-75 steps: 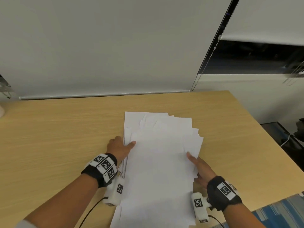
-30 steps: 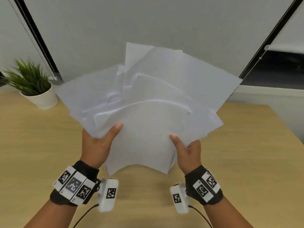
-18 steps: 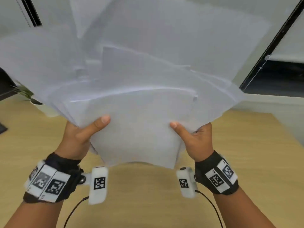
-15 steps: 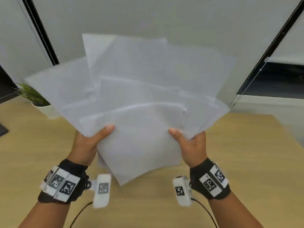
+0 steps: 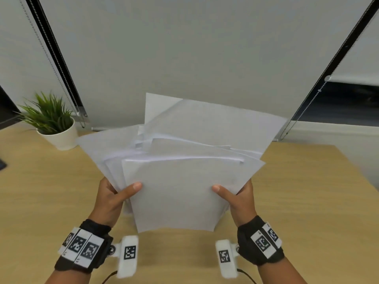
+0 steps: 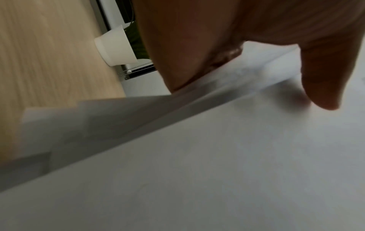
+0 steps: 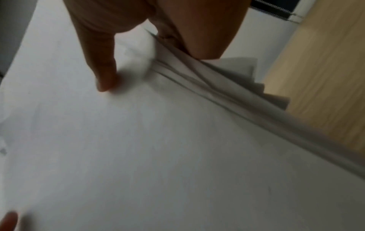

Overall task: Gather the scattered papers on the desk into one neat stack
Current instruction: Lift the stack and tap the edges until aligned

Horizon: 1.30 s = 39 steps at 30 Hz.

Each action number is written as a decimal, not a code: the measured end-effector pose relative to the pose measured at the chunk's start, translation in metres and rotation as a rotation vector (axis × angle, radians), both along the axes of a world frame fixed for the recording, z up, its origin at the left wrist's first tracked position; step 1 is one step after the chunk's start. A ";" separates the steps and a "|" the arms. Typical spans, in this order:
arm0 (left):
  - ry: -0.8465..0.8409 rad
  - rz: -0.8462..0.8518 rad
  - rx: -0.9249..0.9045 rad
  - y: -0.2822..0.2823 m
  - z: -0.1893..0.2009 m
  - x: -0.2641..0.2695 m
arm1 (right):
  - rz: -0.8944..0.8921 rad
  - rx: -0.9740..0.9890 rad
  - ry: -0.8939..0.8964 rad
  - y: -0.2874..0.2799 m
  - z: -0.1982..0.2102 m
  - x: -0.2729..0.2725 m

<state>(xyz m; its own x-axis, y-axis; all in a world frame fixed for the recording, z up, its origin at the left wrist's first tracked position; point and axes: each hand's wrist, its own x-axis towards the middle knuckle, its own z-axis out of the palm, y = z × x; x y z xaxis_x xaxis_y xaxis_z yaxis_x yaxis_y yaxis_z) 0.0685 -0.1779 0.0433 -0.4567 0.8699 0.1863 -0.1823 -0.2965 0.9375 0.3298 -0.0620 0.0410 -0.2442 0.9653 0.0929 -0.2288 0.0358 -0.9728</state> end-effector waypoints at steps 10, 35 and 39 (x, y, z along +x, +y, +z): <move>0.085 0.150 -0.050 0.005 0.014 0.016 | 0.040 0.048 -0.060 -0.017 0.005 -0.016; 0.250 0.233 0.161 0.022 0.053 0.024 | -0.037 0.458 -0.206 0.000 0.024 -0.036; 0.222 0.195 -0.086 0.021 0.003 0.022 | -0.049 0.262 -0.353 0.000 -0.017 -0.037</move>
